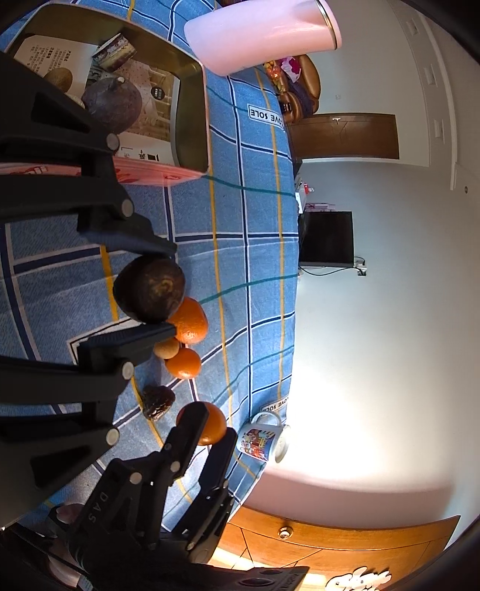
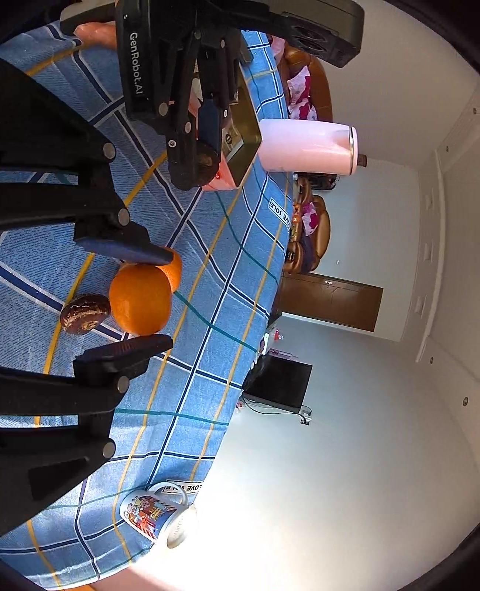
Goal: Organize fruits
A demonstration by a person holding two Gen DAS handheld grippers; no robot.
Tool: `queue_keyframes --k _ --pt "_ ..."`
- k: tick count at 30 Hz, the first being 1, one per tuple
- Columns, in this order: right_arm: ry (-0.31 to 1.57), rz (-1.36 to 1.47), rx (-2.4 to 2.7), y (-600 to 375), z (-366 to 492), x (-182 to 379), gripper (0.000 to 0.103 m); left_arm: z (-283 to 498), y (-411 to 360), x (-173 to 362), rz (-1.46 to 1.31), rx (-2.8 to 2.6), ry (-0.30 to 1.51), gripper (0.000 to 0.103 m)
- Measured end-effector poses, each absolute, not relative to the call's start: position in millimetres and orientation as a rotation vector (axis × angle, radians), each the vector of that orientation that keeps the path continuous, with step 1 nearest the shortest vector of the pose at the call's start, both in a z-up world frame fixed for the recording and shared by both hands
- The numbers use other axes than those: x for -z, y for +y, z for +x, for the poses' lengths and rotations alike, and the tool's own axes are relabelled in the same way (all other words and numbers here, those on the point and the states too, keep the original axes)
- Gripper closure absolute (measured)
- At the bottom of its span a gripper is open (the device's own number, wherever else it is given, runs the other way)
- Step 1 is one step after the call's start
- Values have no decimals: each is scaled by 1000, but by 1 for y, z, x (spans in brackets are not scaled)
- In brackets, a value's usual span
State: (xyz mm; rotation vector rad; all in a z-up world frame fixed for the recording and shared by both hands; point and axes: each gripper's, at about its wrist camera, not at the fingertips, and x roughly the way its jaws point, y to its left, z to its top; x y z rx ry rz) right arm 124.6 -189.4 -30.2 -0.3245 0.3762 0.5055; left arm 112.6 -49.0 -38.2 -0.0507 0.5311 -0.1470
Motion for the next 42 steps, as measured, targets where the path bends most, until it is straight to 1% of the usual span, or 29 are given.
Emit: queue_keyframes --k 9,23,42 --pt "312 -260 -496 -199 117 24 62 105 -50 34 -31 128 489 64" --pt "272 -156 -502 -209 110 23 62 90 -54 28 1 94 396 64" --pt "267 -130 -549 -187 105 23 62 77 -42 24 -3 74 373 64"
